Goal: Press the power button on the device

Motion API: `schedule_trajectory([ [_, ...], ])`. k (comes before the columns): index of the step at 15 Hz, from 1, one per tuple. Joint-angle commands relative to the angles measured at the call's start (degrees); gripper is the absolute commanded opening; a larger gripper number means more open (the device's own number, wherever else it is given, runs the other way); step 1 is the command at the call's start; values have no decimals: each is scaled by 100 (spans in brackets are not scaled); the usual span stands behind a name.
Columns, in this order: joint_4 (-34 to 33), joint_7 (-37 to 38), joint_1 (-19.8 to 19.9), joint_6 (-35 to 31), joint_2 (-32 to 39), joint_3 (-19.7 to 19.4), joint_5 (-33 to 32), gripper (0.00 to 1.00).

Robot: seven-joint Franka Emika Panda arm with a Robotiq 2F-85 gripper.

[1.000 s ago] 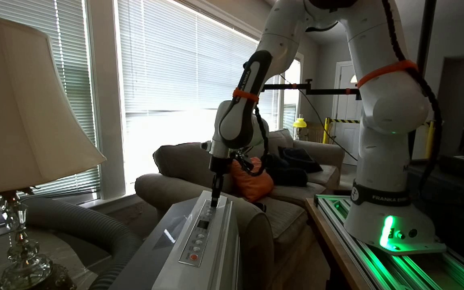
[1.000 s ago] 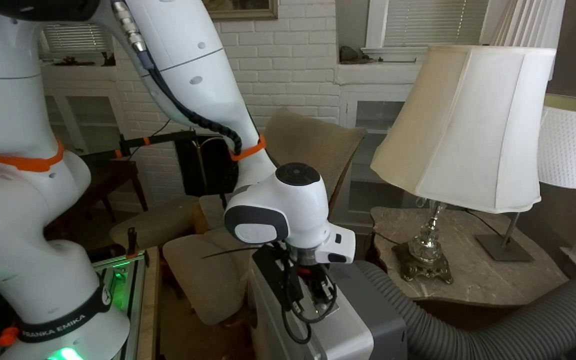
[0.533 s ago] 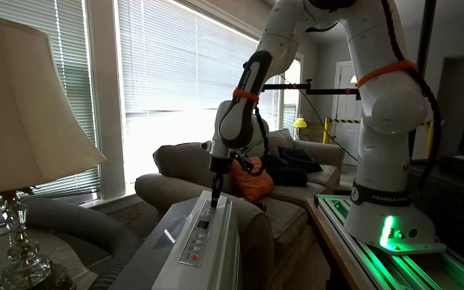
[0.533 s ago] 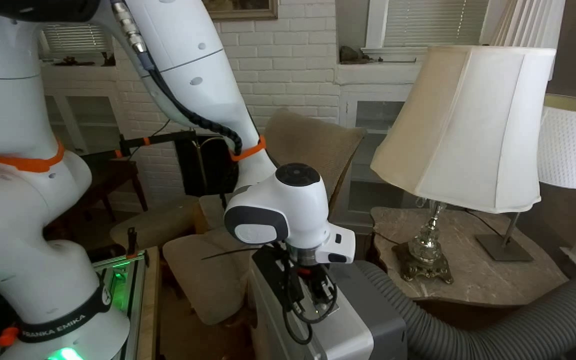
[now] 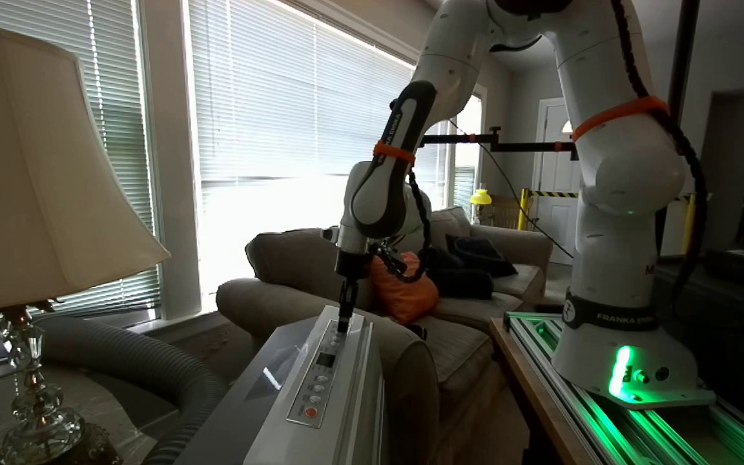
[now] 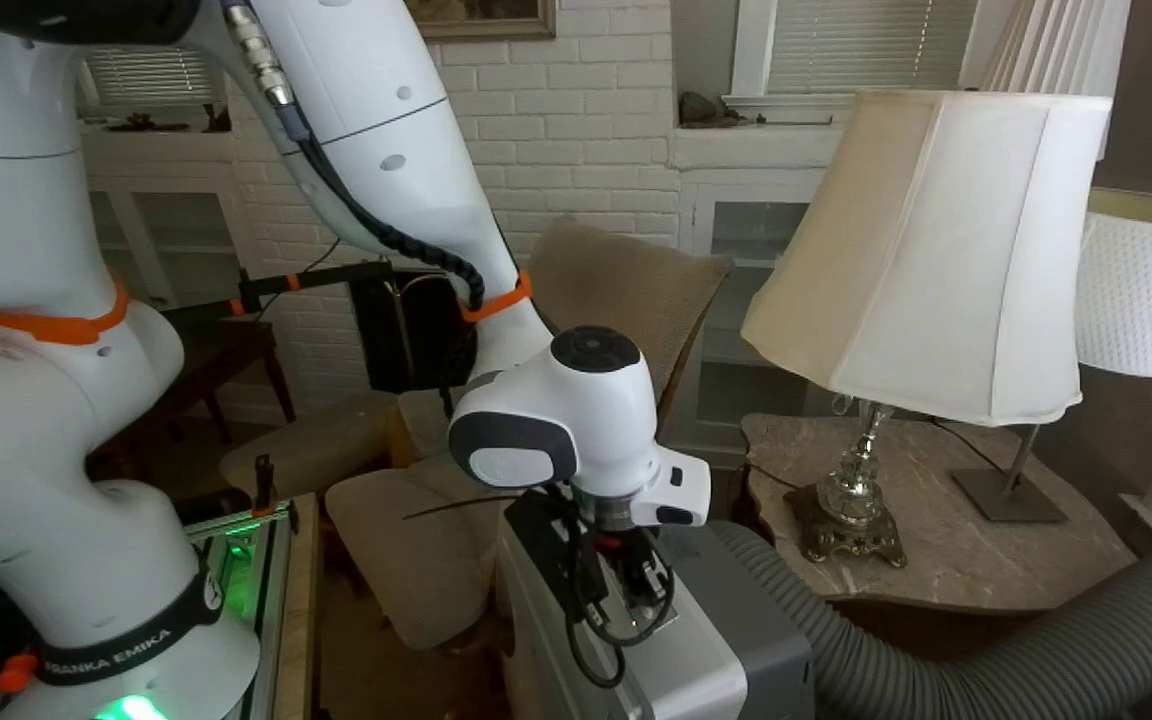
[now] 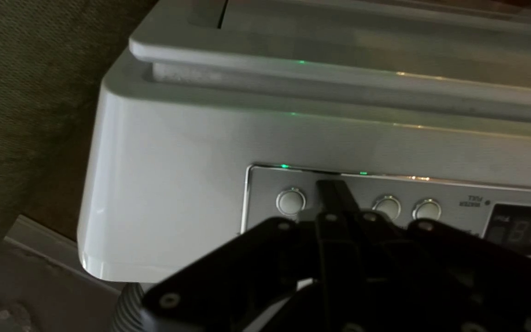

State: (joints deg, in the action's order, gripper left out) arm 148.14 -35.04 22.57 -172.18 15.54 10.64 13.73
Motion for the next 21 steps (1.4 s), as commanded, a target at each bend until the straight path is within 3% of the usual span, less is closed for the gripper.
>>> schedule_trajectory([
  [1, -42, -24, -29, -249, 293, -36, -46, 0],
  [4, 34, 164, -430, -621, 534, -553, -519, 0],
  [6, 124, 54, -407, -619, 329, -403, -394, 0],
  [11, 341, -88, 91, 23, -503, 309, 153, 0],
  [13, 437, 182, -86, 368, -871, 78, 33, 0],
  [15, 551, 773, -545, 733, -1272, -625, -654, 0],
  [16, 588, 1033, -671, 855, -1478, -883, -951, 26],
  [17, 606, 1458, -804, 1095, -1664, -1211, -1506, 27],
  [19, 571, 2116, -877, 1721, -2055, -1514, -2346, 40],
  [21, 500, 2396, -919, 2607, -2497, -1557, -2586, 55],
])
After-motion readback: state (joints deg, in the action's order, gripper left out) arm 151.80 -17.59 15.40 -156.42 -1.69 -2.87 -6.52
